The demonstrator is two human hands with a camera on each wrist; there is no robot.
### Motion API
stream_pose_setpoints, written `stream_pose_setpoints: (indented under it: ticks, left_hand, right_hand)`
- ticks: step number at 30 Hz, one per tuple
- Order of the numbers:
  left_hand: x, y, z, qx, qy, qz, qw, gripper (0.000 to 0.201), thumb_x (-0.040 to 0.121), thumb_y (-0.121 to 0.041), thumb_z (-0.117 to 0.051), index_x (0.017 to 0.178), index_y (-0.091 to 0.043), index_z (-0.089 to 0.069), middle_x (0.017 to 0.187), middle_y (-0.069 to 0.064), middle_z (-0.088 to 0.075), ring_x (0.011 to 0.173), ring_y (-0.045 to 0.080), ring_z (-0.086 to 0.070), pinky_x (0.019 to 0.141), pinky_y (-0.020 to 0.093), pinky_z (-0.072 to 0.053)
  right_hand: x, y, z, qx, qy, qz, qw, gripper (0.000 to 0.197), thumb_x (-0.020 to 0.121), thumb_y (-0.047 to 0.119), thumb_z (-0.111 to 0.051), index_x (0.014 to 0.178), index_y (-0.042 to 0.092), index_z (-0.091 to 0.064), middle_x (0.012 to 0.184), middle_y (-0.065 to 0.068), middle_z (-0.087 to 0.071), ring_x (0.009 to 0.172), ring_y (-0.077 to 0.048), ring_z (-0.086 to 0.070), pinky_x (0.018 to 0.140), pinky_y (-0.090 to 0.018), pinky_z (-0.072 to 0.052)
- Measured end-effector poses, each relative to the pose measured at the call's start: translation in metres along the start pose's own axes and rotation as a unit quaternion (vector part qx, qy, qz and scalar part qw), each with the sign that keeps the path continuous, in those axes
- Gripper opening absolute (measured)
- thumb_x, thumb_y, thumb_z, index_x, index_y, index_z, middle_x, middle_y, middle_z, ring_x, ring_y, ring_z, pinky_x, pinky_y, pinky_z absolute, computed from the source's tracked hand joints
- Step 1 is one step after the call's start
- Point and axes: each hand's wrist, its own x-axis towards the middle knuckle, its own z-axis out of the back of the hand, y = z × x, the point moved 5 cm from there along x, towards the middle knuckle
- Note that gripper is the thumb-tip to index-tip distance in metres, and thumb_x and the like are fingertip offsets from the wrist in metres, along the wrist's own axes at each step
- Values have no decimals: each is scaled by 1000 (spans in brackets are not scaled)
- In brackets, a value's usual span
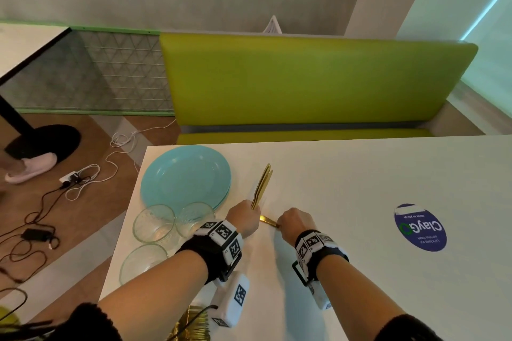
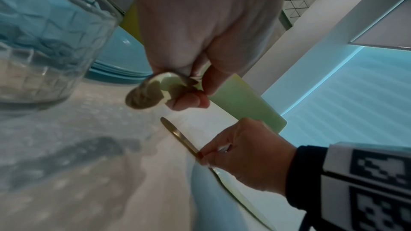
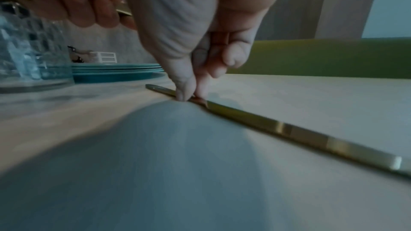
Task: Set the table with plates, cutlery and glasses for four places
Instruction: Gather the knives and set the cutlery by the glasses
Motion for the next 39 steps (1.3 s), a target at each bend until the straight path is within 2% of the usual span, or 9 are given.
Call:
stream_pose_setpoints:
  ticks: [4,10,15,20,22,24,26,35,39]
  left_hand:
    - [-8,1,-4,4,12,0,1000,39,98,-29,-38,127,-5,-49,121,16,-61,113,32,-59,99,42,-48]
    - [-20,0,0,-23,18,-15,999,40,99,-24,-37,133,-4,-44,105,13,-61,83,22,-56,77,32,-50]
    - [-37,-4,-6,-57,85,-42,994,28,100,-7,-31,122,2,-46,74,1,-47,61,13,-47,59,23,-47]
    - [-64,-6,-31,-29,167,-61,984,15,97,0,-33,105,-8,-43,71,1,-47,58,10,-47,52,16,-41]
    - [-73,-4,-45,14,188,-79,979,13,94,0,-38,94,-8,-48,68,1,-49,57,11,-49,54,19,-43]
    - [-87,-4,-56,46,227,-90,969,22,91,2,-37,79,-12,-51,71,5,-55,65,18,-55,63,25,-47]
    - [-99,-4,-61,75,249,-99,960,26,88,4,-38,72,-13,-47,84,14,-62,78,24,-58,72,33,-50]
    - [-154,10,-74,-29,281,-92,955,25,77,16,-46,66,-6,-52,67,10,-52,64,19,-51,69,30,-43]
    - [-186,18,-87,-1,245,-101,964,25,84,9,-49,68,-10,-53,70,4,-54,63,10,-51,57,14,-46]
  right_hand:
    - [-9,5,1,-21,-18,2,1000,31,96,14,-40,115,6,-62,117,-13,-61,108,-26,-59,86,-32,-49]
    - [-35,3,-1,-26,-9,-16,999,28,91,15,-44,111,8,-63,114,-9,-64,114,-24,-50,87,-33,-46]
    - [-68,-1,10,-47,-49,16,998,28,95,13,-42,109,11,-66,111,-5,-64,114,-24,-45,84,-30,-39]
    - [-114,5,21,-65,-82,46,993,28,96,14,-43,110,15,-68,110,-6,-61,112,-25,-45,86,-33,-38]
    - [-134,18,31,-100,-121,76,985,8,79,24,-69,82,21,-76,85,-2,-66,93,-21,-57,71,-32,-44]
    - [-142,23,27,-124,-130,88,980,24,37,31,-89,43,25,-67,50,7,-57,60,-14,-59,49,-23,-43]
    - [-144,24,24,-124,-158,92,975,31,25,29,-89,35,24,-61,41,9,-51,50,-12,-56,44,-18,-39]
    - [-204,49,29,-143,-169,143,965,32,31,34,-89,37,22,-59,44,9,-53,51,-11,-55,46,-17,-41]
    - [-239,57,24,-158,-149,174,960,11,75,24,-72,77,14,-73,78,-2,-67,84,-21,-61,69,-30,-48]
